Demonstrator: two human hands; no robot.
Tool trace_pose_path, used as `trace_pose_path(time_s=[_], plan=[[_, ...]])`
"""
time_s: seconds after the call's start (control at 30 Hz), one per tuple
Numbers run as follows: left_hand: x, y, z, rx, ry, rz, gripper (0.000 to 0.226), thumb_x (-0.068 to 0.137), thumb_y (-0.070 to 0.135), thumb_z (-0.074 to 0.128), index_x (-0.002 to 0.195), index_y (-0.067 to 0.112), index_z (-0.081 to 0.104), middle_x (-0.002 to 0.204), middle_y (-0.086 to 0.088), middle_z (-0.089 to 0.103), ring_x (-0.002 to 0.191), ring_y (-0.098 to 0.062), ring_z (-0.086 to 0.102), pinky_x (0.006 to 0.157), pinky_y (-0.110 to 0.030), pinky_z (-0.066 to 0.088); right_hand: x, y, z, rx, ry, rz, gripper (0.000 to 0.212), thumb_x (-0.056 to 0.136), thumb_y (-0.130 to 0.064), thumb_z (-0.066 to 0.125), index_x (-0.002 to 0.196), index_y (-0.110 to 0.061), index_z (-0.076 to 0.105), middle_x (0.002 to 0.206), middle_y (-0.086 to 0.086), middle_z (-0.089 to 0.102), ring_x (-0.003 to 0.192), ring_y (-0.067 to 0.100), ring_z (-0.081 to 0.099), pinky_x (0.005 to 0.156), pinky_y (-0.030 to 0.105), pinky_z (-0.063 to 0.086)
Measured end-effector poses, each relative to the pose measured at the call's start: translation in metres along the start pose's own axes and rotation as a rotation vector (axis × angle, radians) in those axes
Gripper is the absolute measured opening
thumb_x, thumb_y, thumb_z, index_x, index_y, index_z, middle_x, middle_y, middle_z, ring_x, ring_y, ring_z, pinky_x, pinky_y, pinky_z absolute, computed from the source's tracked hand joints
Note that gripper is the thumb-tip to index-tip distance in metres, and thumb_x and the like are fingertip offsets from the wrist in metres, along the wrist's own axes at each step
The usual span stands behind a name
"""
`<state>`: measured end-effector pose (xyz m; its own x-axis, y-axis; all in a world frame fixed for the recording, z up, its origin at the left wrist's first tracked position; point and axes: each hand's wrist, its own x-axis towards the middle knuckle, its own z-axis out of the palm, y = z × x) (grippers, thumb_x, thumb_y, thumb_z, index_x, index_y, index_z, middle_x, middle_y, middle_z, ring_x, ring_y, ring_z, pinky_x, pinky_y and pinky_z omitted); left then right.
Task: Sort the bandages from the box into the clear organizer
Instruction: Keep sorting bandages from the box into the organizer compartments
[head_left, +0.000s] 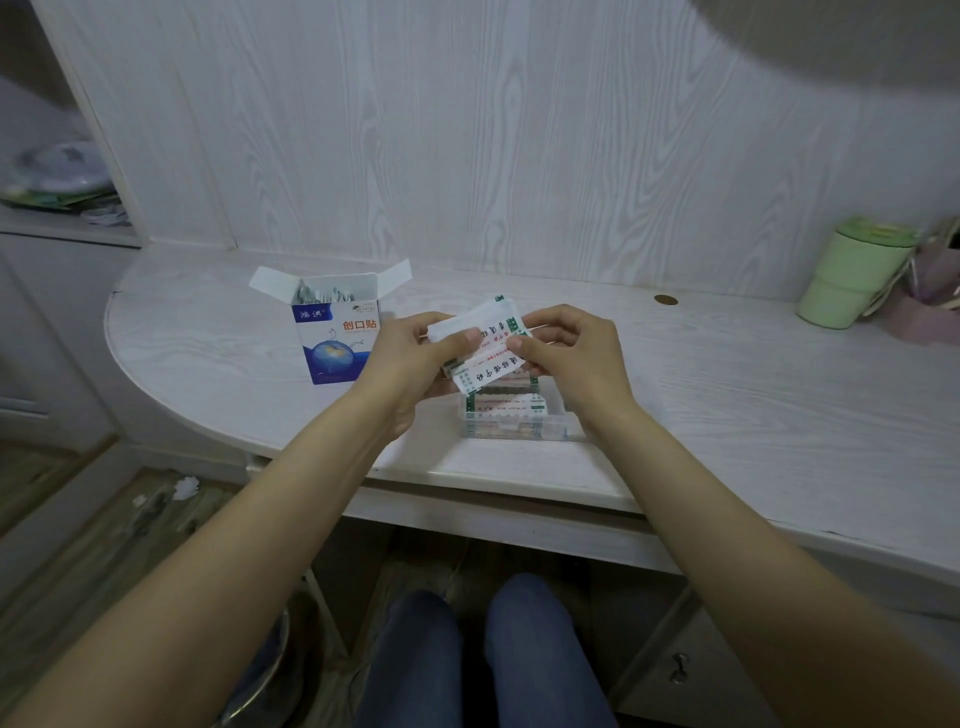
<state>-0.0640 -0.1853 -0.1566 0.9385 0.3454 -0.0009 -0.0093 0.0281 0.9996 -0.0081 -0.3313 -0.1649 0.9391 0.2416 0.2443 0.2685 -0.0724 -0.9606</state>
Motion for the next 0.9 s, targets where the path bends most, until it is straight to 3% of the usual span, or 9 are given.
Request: trace_pose_path(time_s=[0.13, 0.2, 0.3, 0.37, 0.5, 0.6, 0.7, 0.8, 0.9], plan=[[0.003, -0.001, -0.005, -0.094, 0.044, -0.035, 0.003, 0.09, 0.011, 0.063, 0.093, 0.012, 0.062, 0.083, -0.007, 0.071, 0.066, -0.013, 0.07, 0.058, -0.022, 0.058, 0.003, 0.003, 0.001, -0.016, 0.027, 0.017, 0.012, 0.082, -0.004, 0.071, 0.089, -0.013, 0.066, 0.084, 0.011, 0.07, 0.071, 0.017, 0.069, 0.065, 0.022, 0.056], [0.006, -0.002, -0.01, -0.16, 0.068, -0.058, 0.013, 0.09, 0.009, 0.061, 0.103, 0.007, 0.059, 0.087, -0.01, 0.071, 0.064, -0.014, 0.071, 0.056, -0.02, 0.056, 0.006, 0.005, 0.0, -0.022, 0.044, 0.045, 0.014, 0.084, -0.005, 0.069, 0.097, -0.01, 0.067, 0.086, 0.012, 0.07, 0.072, 0.019, 0.068, 0.07, 0.025, 0.057], [0.008, -0.004, -0.012, -0.174, 0.082, -0.063, 0.021, 0.091, 0.008, 0.061, 0.11, 0.004, 0.057, 0.094, -0.014, 0.07, 0.067, -0.017, 0.072, 0.058, -0.021, 0.057, 0.007, 0.007, -0.001, -0.024, 0.041, 0.086, 0.011, 0.086, -0.005, 0.066, 0.097, -0.002, 0.066, 0.085, 0.012, 0.066, 0.061, 0.01, 0.061, 0.064, 0.017, 0.054], [0.009, -0.005, -0.012, -0.189, 0.091, -0.044, 0.019, 0.091, 0.008, 0.06, 0.109, 0.005, 0.057, 0.095, -0.013, 0.07, 0.068, -0.016, 0.072, 0.059, -0.021, 0.057, 0.007, 0.007, -0.001, -0.011, 0.029, 0.089, 0.004, 0.087, -0.005, 0.066, 0.088, -0.002, 0.063, 0.078, 0.009, 0.064, 0.052, 0.004, 0.057, 0.059, 0.015, 0.052], [0.012, -0.006, -0.012, -0.202, 0.114, 0.005, 0.01, 0.091, 0.008, 0.06, 0.101, 0.008, 0.059, 0.086, -0.007, 0.071, 0.068, -0.014, 0.071, 0.061, -0.021, 0.057, 0.01, 0.005, -0.002, 0.005, 0.041, 0.096, 0.011, 0.085, -0.006, 0.068, 0.078, -0.008, 0.061, 0.067, 0.002, 0.065, 0.047, 0.001, 0.057, 0.051, 0.012, 0.046], [0.015, -0.005, -0.014, -0.204, 0.128, 0.027, 0.006, 0.091, 0.007, 0.059, 0.097, 0.009, 0.059, 0.086, -0.009, 0.071, 0.069, -0.015, 0.072, 0.064, -0.022, 0.058, 0.016, 0.006, -0.002, 0.0, 0.071, 0.124, 0.01, 0.084, -0.008, 0.07, 0.08, -0.011, 0.061, 0.065, 0.004, 0.065, 0.046, 0.004, 0.057, 0.048, 0.013, 0.044], [0.019, -0.004, -0.014, -0.159, 0.136, 0.063, 0.008, 0.092, 0.006, 0.058, 0.099, 0.009, 0.059, 0.088, -0.01, 0.071, 0.07, -0.014, 0.072, 0.066, -0.023, 0.058, 0.023, 0.012, -0.001, -0.075, 0.084, 0.126, 0.015, 0.084, -0.008, 0.07, 0.098, -0.013, 0.067, 0.07, 0.006, 0.066, 0.051, 0.007, 0.059, 0.048, 0.014, 0.044], [0.022, -0.004, -0.014, -0.085, 0.134, 0.1, 0.007, 0.093, 0.006, 0.057, 0.093, 0.013, 0.06, 0.085, -0.008, 0.07, 0.069, -0.012, 0.071, 0.066, -0.021, 0.058, 0.031, 0.02, 0.001, -0.278, 0.091, 0.118, 0.008, 0.083, -0.014, 0.071, 0.09, -0.018, 0.069, 0.074, 0.004, 0.064, 0.056, 0.011, 0.055, 0.058, 0.022, 0.043], [0.027, -0.008, -0.014, -0.009, 0.124, 0.103, 0.007, 0.093, 0.008, 0.057, 0.093, 0.014, 0.06, 0.084, -0.007, 0.071, 0.07, -0.015, 0.071, 0.064, -0.023, 0.057, 0.035, 0.026, 0.002, -0.434, 0.098, 0.118, 0.006, 0.083, -0.019, 0.071, 0.084, -0.023, 0.067, 0.091, 0.007, 0.066, 0.076, 0.02, 0.059, 0.071, 0.032, 0.048]])
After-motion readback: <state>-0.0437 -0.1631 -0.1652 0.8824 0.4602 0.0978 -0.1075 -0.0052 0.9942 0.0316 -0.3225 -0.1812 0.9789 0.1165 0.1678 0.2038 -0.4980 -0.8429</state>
